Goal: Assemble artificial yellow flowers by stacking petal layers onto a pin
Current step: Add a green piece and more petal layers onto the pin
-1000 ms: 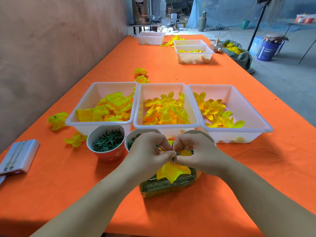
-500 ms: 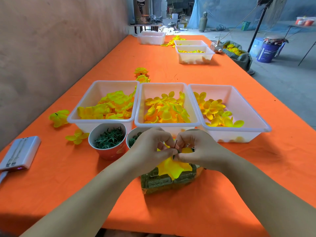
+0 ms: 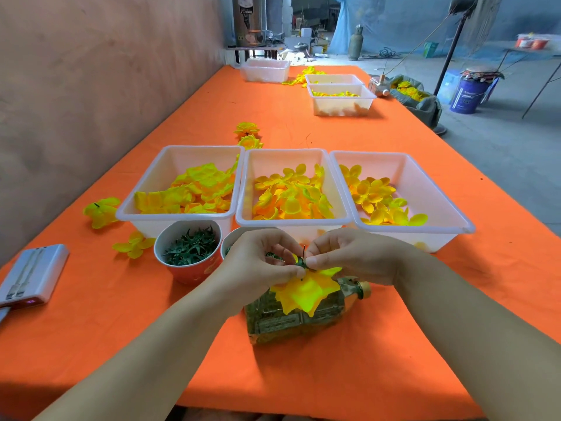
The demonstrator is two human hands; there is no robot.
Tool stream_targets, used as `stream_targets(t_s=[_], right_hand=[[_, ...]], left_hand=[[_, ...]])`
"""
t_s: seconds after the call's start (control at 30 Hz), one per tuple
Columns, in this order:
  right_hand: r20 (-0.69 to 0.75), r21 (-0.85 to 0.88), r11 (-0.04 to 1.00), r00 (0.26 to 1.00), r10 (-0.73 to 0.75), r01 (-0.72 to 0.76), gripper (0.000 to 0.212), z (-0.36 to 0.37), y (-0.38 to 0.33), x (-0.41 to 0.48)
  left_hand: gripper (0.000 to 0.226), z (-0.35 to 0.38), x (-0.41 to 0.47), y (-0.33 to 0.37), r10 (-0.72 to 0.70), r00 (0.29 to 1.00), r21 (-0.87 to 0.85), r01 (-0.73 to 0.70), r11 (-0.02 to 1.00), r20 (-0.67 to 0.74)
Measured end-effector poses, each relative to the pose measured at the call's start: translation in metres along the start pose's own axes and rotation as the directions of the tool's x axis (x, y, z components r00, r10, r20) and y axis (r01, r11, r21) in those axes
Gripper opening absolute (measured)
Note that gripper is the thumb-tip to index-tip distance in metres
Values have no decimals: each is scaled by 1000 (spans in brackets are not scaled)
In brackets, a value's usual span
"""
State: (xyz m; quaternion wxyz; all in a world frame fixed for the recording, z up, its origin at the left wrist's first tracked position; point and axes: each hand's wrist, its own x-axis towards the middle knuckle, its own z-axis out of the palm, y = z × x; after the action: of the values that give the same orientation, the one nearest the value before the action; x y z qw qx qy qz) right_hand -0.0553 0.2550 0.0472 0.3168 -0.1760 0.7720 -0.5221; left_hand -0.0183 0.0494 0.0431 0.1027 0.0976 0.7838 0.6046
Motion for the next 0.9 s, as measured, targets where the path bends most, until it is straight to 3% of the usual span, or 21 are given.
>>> stream_targets(t_s=[0.1,0.37,0.53,0.7,0.8,0.9], right_hand=[[54,-40,997,996,64,-62,20,-5,-9,3],[28,-105,977,982,188,-184,27,-4,-23,4],[-73,-107,977,981,177,-184,18,3,-20,-1],[-168,-36,985,973,161,-169,11,12,-14,-4],[-206,-61,983,965,160,-176,13,13,-14,-1],[-216,-81,979,963,164,-185,12,13,-15,0]], left_hand=[[22,-3,0,1,-1,999,14,1,1000,-33],[5,-3,6,10,-124,992,12,124,992,-19],[16,4,3,11,-76,997,98,78,992,-27],[18,16,-8,-3,-119,990,-127,108,986,-78],[11,20,-10,-12,-25,986,-153,-1,988,-167],[8,27,-15,-19,170,941,64,-159,985,-292]])
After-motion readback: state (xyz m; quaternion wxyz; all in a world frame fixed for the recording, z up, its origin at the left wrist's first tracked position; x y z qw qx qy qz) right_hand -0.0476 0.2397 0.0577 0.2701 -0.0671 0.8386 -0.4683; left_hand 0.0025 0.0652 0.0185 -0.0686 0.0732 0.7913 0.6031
